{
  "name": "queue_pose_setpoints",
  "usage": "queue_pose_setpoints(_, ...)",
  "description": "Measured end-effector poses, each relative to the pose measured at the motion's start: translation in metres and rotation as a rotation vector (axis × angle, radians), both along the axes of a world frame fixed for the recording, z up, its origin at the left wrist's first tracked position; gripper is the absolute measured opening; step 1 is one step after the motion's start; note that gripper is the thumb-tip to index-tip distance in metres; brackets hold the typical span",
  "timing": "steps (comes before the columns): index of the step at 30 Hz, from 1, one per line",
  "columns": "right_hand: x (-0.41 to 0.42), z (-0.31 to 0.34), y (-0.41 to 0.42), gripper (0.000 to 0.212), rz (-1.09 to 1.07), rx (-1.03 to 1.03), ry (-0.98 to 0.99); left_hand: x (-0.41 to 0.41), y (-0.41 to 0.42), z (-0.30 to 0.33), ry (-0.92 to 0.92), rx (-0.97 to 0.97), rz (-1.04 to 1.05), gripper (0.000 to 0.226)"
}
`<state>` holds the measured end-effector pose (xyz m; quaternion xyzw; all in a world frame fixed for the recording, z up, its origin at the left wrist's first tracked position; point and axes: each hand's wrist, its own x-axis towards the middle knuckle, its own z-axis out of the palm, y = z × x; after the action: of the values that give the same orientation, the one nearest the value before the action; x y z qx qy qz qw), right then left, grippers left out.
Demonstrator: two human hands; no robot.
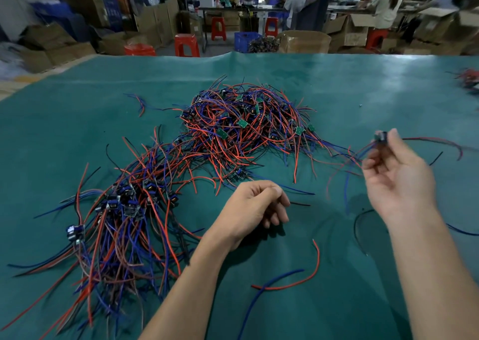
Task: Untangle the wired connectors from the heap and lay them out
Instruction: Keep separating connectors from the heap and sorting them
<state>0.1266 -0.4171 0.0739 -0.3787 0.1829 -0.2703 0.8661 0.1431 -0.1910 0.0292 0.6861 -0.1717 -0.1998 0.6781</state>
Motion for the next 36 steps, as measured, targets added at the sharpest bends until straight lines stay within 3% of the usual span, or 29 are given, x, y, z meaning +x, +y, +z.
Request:
queue_pose_setpoints(5,-0.003,0.03,0.064,0.023,0.309,-0.294,-0.039,0.003,0.0,-0.002,0.029,-0.086,0.049,0.029)
queue_pose_setpoints(7,0.003,0.043,0.102,0.019,0.418,-0.428,-0.063,0.003,-0.001,-0.004,0.006,-0.075,0.062,0.027)
queue_pose_setpoints(9,0.015,0.051,0.143,0.017,0.498,-0.636,-0.041,0.001,-0.003,-0.004,-0.018,-0.082,0.094,0.027)
queue_pose_setpoints(13,0.044,0.057,0.199,0.042,0.63,-1.18,0.078,-0.001,-0.002,-0.004,-0.042,-0.1,0.139,0.039)
queue_pose_setpoints(16,0.069,0.055,0.186,0.035,0.563,-1.479,0.164,0.001,-0.001,-0.003,-0.028,-0.094,0.075,0.028)
queue_pose_setpoints(19,0.096,0.047,0.139,0.011,0.389,-1.625,0.345,0.004,0.0,-0.003,0.005,-0.066,0.064,0.022)
queue_pose_setpoints(20,0.102,0.042,0.12,0.005,0.328,-1.646,0.435,0.005,0.0,-0.004,0.008,-0.066,0.064,0.021)
queue_pose_setpoints(23,0.115,0.016,0.064,0.026,0.187,-1.607,0.688,0.004,-0.001,-0.004,0.016,-0.074,0.071,0.019)
queue_pose_setpoints(26,0.119,-0.01,0.034,0.024,0.196,-1.584,0.823,0.004,0.0,-0.004,0.03,-0.083,0.079,0.018)
queue_pose_setpoints(28,0.121,-0.018,0.029,0.014,0.206,-1.557,0.807,0.004,0.0,-0.003,0.032,-0.083,0.08,0.017)
queue_pose_setpoints(31,0.124,-0.022,0.025,0.02,0.206,-1.436,0.762,0.003,0.0,-0.002,0.032,-0.078,0.087,0.016)
queue_pose_setpoints(36,0.112,-0.007,0.01,0.011,0.133,-0.872,0.579,0.004,0.0,-0.002,0.036,-0.087,0.086,0.017)
